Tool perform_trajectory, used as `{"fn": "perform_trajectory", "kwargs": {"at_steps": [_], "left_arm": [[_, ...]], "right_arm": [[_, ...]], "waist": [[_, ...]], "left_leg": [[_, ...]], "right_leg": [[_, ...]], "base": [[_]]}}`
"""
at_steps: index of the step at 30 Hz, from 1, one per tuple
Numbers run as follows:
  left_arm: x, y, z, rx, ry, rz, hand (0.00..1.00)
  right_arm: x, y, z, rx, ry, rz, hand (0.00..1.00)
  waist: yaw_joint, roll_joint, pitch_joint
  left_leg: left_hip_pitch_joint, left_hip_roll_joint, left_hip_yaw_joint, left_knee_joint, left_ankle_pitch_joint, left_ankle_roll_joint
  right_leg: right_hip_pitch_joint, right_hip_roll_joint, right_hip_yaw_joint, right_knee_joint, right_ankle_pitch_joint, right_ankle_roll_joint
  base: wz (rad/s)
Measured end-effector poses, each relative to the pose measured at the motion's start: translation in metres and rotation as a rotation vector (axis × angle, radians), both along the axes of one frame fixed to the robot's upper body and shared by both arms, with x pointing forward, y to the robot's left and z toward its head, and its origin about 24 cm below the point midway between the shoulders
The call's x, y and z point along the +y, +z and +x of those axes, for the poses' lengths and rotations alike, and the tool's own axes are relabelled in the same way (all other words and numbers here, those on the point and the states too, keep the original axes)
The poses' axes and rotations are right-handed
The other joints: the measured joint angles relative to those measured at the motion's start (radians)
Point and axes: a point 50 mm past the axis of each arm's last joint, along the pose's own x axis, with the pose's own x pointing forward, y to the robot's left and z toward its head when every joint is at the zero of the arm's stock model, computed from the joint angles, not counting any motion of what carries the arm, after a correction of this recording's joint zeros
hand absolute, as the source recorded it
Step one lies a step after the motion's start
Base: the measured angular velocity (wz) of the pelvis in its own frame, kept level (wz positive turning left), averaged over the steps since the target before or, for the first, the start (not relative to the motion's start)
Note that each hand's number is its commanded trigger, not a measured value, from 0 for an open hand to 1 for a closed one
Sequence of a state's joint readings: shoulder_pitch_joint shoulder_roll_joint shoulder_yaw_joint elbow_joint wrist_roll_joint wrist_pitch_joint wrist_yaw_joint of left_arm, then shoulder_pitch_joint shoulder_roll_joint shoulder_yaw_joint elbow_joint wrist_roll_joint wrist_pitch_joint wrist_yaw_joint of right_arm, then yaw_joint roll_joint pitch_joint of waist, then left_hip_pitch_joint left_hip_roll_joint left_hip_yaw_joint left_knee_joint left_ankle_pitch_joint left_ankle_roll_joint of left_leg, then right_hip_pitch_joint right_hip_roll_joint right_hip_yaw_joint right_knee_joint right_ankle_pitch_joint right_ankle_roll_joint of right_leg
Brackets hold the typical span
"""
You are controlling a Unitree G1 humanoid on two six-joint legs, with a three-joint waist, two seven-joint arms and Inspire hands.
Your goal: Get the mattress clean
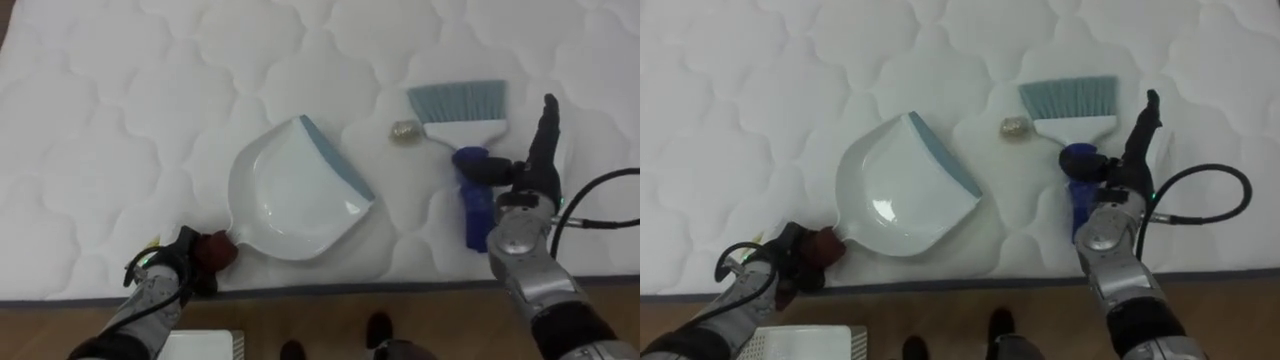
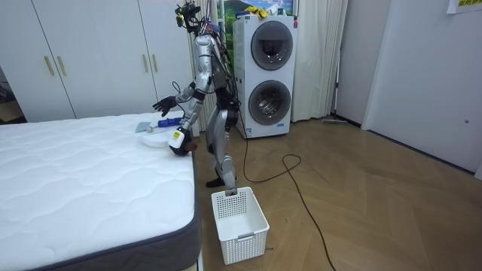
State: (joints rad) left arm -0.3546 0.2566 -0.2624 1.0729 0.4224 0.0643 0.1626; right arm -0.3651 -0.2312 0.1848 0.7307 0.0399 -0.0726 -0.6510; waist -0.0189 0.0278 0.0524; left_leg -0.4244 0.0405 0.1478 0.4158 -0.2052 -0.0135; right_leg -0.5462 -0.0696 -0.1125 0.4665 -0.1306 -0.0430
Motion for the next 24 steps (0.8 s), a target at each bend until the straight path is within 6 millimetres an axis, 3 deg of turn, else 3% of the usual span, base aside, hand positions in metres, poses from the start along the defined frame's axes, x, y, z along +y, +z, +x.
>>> {"fn": "perform_trajectory", "kwargs": {"at_steps": [9,24], "left_arm": [[-0.002,0.0,0.0,0.008,-0.004,-0.009,1.0],[-0.002,0.0,0.002,0.022,-0.021,-0.017,1.0]], "right_arm": [[-0.005,-0.022,-0.009,0.129,0.013,-0.012,0.0],[-0.012,-0.043,-0.02,0.245,0.012,0.024,0.0]], "waist": [[-0.001,0.01,0.0012],[-0.002,0.002,0.0054]], "left_leg": [[-0.007,-0.001,0.0,0.001,0.0,0.0],[-0.019,-0.003,0.001,0.024,0.0,0.0]], "right_leg": [[-0.011,0.0,0.003,0.004,0.0,-0.001],[-0.027,-0.005,0.011,0.034,-0.018,-0.004]], "base": [[0.0],[0.01]]}}
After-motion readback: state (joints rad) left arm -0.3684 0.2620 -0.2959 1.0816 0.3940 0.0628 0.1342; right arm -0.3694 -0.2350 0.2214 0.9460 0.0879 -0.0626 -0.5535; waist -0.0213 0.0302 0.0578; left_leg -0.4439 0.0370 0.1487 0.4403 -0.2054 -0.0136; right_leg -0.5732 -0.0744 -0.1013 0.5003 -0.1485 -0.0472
